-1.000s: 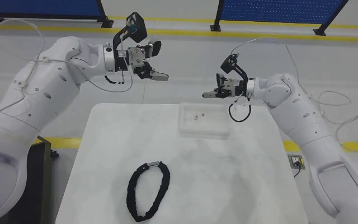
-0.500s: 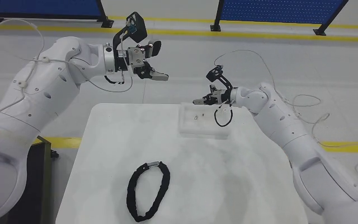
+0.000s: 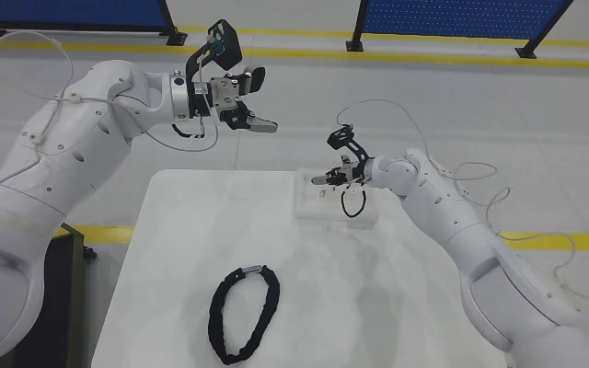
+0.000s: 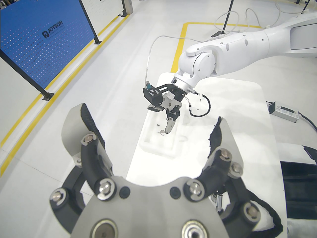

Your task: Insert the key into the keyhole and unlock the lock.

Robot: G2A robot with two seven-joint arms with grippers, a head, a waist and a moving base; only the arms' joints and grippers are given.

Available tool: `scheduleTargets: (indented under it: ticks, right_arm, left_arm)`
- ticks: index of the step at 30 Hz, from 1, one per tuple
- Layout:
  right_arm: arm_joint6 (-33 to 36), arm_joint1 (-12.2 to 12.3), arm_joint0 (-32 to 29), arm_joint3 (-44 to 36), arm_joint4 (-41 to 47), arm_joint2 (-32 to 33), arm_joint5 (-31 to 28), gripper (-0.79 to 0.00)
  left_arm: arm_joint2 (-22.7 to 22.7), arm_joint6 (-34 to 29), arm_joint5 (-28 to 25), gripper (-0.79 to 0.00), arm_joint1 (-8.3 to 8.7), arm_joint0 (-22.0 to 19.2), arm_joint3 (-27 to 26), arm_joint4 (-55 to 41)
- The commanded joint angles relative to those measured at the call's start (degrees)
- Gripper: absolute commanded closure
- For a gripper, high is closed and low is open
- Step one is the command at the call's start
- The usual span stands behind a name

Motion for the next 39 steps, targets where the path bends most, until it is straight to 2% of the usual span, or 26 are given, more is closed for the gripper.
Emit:
scheduleTargets:
  ticks: [1,19,23,30,34,39]
  right_arm:
    - [0.0,0.03,0.0,-0.04,-0.01,0.01,0.04,-0.785]
    - [-0.87,0.14,-0.95,-0.77,0.19,0.51,0.99,-0.785]
    - [2.76,-0.22,-1.29,-2.96,-1.16,0.38,9.0,-0.785]
    - [9.83,-2.25,-1.33,-8.42,-4.29,-1.52,23.3,-0.785]
    - [13.65,-3.5,-1.39,-8.0,-2.48,-1.44,28.44,-0.785]
    - [15.71,-5.09,-1.02,-4.77,0.38,-0.95,30.59,-0.785]
  left_arm:
    - [0.0,0.0,0.0,-0.785,0.0,0.0,0.0,0.0]
    - [0.0,0.0,0.0,-0.785,0.0,0.0,0.0,0.0]
    - [0.0,0.0,0.0,-0.785,0.0,0.0,0.0,0.0]
    - [0.0,0.0,0.0,-0.785,0.0,0.0,0.0,0.0]
    - [0.0,0.0,0.0,-0.785,0.0,0.0,0.0,0.0]
    - [0.0,0.0,0.0,-0.785,0.0,0.0,0.0,0.0]
